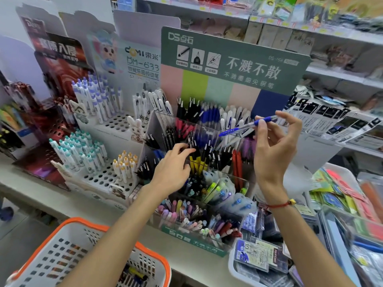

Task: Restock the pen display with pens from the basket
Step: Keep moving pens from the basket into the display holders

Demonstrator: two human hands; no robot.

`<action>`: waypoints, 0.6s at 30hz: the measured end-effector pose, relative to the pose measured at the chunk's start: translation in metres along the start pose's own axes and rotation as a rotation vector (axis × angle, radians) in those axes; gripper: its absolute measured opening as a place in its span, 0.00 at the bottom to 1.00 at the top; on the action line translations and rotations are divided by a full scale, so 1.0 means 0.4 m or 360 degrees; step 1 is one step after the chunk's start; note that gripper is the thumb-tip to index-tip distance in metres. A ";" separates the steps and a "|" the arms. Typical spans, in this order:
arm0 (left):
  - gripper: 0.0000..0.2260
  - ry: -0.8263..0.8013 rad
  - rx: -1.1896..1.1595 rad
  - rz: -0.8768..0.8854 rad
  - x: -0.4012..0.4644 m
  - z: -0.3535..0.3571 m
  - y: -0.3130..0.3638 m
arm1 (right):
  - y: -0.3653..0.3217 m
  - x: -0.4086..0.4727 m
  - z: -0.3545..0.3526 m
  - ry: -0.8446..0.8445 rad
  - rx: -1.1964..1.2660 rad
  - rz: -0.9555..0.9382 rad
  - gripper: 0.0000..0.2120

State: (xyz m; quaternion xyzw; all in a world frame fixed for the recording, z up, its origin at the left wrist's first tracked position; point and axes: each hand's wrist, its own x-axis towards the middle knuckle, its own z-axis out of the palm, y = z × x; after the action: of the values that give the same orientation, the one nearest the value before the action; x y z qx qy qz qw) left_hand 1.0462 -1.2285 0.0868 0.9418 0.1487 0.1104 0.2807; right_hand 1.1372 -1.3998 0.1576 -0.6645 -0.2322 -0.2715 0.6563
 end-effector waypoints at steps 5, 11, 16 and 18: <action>0.24 -0.0055 -0.0003 -0.0051 -0.007 0.012 -0.006 | 0.002 0.052 0.062 -0.0093 -0.0077 -0.0245 0.12; 0.25 -0.0095 0.0020 -0.0043 -0.012 0.008 -0.013 | 0.018 0.106 0.151 -0.0466 -0.0588 -0.0392 0.12; 0.23 -0.0136 0.0074 -0.0029 -0.014 0.002 -0.026 | 0.061 0.110 0.165 -0.0735 -0.1003 -0.0505 0.07; 0.21 -0.0147 0.0095 -0.0015 -0.013 0.003 -0.035 | 0.062 0.113 0.165 -0.0780 -0.1109 -0.0501 0.09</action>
State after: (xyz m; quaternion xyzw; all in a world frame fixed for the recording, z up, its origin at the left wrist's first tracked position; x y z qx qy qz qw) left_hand 1.0388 -1.2196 0.0772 0.9531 0.1431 0.0609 0.2596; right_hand 1.1912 -1.3366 0.1697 -0.8471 -0.3736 -0.2646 0.2700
